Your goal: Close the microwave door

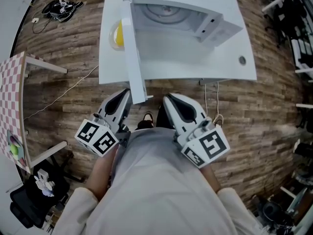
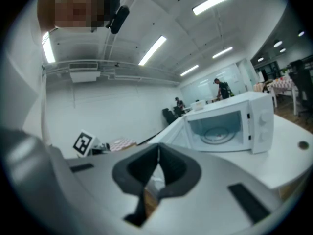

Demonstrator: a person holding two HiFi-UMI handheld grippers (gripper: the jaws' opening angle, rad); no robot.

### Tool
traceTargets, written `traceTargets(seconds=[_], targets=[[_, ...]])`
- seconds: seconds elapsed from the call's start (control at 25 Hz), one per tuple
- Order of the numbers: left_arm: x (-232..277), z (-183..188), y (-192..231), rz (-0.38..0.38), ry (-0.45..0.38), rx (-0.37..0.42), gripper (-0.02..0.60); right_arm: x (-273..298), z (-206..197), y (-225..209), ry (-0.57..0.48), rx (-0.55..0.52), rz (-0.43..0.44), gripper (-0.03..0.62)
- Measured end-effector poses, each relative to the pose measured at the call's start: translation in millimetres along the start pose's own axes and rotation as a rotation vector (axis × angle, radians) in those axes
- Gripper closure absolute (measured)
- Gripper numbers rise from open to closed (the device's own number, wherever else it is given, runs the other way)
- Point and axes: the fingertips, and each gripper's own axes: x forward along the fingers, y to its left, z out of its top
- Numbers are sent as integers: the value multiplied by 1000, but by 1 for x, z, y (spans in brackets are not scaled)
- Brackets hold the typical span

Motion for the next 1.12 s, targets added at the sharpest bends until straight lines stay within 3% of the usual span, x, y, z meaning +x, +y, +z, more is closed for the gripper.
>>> traceTargets(seconds=[1.12], targets=[[22, -3, -8, -40, 22, -23, 565, -12, 3, -17, -16, 13, -42, 571]])
